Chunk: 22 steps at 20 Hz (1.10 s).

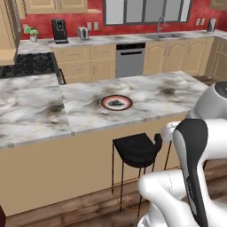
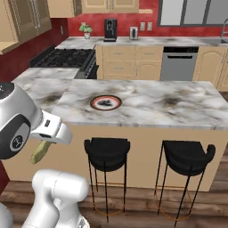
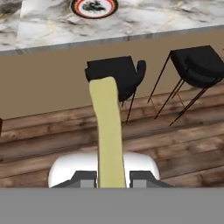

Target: Retrieve the butter from the fridge and place it on a plate on the dining table. Then retrieve the butter knife by the fridge and place it near the plate.

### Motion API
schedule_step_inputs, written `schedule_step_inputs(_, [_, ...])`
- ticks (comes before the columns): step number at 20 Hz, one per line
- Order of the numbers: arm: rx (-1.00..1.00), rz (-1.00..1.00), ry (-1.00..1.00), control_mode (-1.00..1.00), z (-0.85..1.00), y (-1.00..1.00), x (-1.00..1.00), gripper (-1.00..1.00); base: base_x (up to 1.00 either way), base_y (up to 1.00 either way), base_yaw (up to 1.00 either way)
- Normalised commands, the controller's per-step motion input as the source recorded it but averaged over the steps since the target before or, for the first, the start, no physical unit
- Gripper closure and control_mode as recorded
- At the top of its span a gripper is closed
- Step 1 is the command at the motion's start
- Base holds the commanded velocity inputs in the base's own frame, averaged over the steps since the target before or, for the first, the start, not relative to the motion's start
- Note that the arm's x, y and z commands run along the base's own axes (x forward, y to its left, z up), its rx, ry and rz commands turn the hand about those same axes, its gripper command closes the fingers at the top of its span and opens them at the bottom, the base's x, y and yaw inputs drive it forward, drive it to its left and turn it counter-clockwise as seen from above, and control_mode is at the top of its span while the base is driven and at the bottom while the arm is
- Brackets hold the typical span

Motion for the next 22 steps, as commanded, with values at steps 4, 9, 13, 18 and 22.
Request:
schedule_step_inputs(4, [0.00, 0.00, 0.00, 1.00, 0.00, 0.00, 0.00, 1.00, 0.58, -0.11, 0.00])
schedule_step_inputs(9, [0.00, 0.00, 0.00, 1.00, 0.00, 0.00, 0.00, 1.00, 0.67, 0.00, 0.00])
schedule_step_inputs(13, [0.00, 0.00, 0.00, 1.00, 0.00, 0.00, 0.00, 1.00, 0.86, 0.04, -0.03])
schedule_step_inputs(18, [0.00, 0.00, 0.00, 1.00, 0.00, 0.00, 0.00, 1.00, 0.77, 0.06, -0.05])
schedule_step_inputs(22, [0.00, 0.00, 0.00, 1.00, 0.00, 0.00, 0.00, 1.00, 0.68, 0.05, -0.03])
